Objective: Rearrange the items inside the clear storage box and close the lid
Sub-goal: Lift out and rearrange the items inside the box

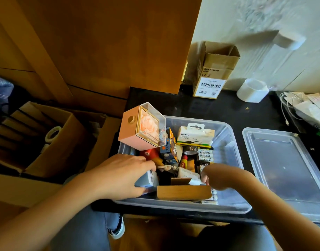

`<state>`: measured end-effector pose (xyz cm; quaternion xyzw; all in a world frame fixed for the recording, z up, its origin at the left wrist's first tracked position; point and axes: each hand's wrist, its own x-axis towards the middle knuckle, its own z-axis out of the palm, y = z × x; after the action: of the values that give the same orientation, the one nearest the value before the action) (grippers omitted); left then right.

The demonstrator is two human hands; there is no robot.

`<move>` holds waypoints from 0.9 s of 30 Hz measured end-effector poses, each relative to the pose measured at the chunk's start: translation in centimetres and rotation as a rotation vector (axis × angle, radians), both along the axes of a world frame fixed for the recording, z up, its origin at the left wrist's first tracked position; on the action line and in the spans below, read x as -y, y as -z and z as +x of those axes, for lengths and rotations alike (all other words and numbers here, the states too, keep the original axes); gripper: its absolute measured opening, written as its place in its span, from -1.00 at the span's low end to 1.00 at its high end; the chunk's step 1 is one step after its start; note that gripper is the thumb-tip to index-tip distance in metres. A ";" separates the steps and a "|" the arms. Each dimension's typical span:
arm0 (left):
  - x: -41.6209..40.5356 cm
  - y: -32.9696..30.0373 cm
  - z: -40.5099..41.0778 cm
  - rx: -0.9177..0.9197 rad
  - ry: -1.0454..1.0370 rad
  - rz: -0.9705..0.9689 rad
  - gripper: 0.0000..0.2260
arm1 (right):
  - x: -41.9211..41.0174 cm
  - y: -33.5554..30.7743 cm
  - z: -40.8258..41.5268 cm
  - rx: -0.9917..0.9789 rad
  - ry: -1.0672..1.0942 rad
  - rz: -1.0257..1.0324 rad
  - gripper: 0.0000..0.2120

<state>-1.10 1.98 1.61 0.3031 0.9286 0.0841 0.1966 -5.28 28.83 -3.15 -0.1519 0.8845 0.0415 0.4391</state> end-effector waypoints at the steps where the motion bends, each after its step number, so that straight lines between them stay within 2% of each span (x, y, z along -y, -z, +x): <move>1: 0.0 -0.3 0.1 0.014 0.000 -0.013 -0.59 | -0.1 0.0 0.1 -0.024 0.007 -0.008 -0.66; 3: -0.2 -1.1 0.2 0.033 -0.011 -0.004 -0.64 | -0.2 0.1 0.2 -0.060 0.005 -0.019 -0.67; 6: -2.4 -2.1 -0.3 -0.027 -0.044 0.176 -0.79 | -0.1 0.4 0.3 -0.107 0.025 -0.023 -0.67; 8: -5.0 -1.9 -1.4 -0.056 -0.002 0.238 -0.78 | 0.0 0.4 0.5 -0.130 0.031 -0.019 -0.68; 10: -8.1 -0.9 -2.8 -0.021 0.064 0.177 -0.77 | 0.0 0.4 0.7 -0.145 0.033 -0.018 -0.69; 13: -12.0 1.0 -4.8 0.046 0.193 -0.065 -0.84 | 0.0 0.3 0.9 -0.170 0.042 -0.022 -0.69; 18: -13.9 3.6 -5.7 0.115 0.324 -0.384 -0.78 | -0.1 0.3 1.1 -0.190 0.045 -0.033 -0.68; 22: -13.6 4.3 -5.5 -0.005 0.369 -0.391 -0.82 | -0.3 0.5 0.9 -0.181 0.040 -0.042 -0.69; 25: -13.0 4.5 -5.4 -0.104 0.345 -0.329 -0.88 | -0.3 0.4 0.7 -0.175 0.042 -0.049 -0.69; 27: -12.4 4.4 -5.5 -0.105 0.276 -0.244 -0.79 | -0.2 0.3 0.7 -0.175 0.025 -0.041 -0.70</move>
<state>-6.56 14.36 -2.81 0.4053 0.8906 -0.0730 0.1929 -4.59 29.06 -3.45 -0.1457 0.9221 0.0309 0.3573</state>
